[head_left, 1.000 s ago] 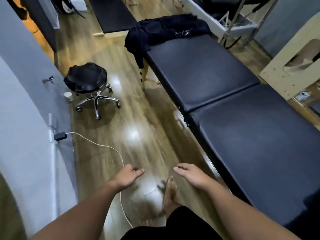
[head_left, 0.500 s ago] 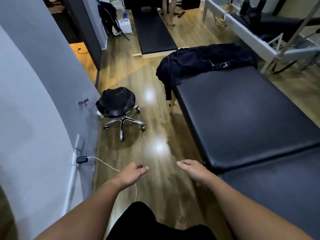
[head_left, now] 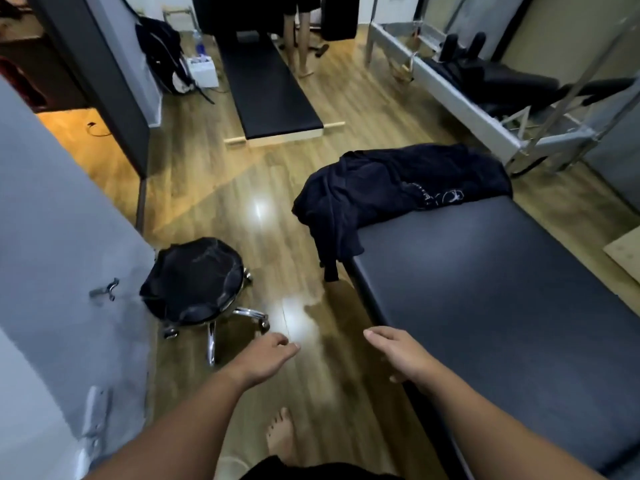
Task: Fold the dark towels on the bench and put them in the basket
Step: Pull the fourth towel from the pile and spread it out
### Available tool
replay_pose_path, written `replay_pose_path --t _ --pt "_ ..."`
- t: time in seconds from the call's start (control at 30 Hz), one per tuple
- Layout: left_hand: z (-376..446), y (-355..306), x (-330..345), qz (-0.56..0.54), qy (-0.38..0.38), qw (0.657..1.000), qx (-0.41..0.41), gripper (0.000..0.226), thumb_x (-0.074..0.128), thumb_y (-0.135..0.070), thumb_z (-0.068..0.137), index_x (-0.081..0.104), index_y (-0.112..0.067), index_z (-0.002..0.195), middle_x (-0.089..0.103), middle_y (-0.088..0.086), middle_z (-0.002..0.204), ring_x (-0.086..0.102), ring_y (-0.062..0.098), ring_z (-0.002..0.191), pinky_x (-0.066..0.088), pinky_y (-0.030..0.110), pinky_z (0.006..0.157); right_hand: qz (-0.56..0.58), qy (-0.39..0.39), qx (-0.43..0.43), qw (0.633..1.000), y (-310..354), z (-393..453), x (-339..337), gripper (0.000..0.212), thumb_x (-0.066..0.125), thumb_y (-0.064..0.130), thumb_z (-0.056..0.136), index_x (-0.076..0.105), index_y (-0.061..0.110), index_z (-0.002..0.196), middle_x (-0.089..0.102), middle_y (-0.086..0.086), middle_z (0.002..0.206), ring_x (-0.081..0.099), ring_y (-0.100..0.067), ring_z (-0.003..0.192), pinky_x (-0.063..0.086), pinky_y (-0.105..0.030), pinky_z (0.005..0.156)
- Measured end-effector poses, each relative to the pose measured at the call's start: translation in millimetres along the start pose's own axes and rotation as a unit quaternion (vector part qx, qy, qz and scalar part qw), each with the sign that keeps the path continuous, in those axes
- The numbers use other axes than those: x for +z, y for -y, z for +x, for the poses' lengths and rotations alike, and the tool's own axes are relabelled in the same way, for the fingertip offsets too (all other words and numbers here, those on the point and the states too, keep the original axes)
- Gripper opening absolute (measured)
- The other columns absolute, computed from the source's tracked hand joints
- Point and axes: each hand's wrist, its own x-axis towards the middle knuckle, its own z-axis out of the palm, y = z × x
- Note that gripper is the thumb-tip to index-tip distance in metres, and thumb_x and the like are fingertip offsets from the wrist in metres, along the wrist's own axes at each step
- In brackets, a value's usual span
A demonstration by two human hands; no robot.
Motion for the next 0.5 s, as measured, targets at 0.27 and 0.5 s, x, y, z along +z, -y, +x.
replay_pose_path --t 0.27,0.5 --pt "133 -97 -97 0.038 0.034 0.997 0.055 0.076 0.054 -0.068 0.078 0.062 -0.018 0.135 0.063 0.001 0.134 0.060 0.020 0.121 0.046 0.036 0.104 0.043 -0.136 -0.002 0.990 74 95 -56 0.066 0.058 0.071 0.083 0.057 0.033 0.137 0.062 0.013 0.129 0.060 -0.012 0.112 0.056 -0.038 0.088" --pt "231 -193 -120 0.071 -0.001 0.992 0.105 0.039 0.061 -0.047 0.089 0.065 -0.012 0.103 0.067 -0.001 0.091 0.062 0.018 0.087 0.049 0.036 0.084 -0.042 -0.198 -0.024 0.979 117 184 -148 0.058 0.065 0.049 0.092 0.054 0.023 0.142 0.064 -0.001 0.128 0.059 -0.020 0.118 0.048 -0.033 0.100"
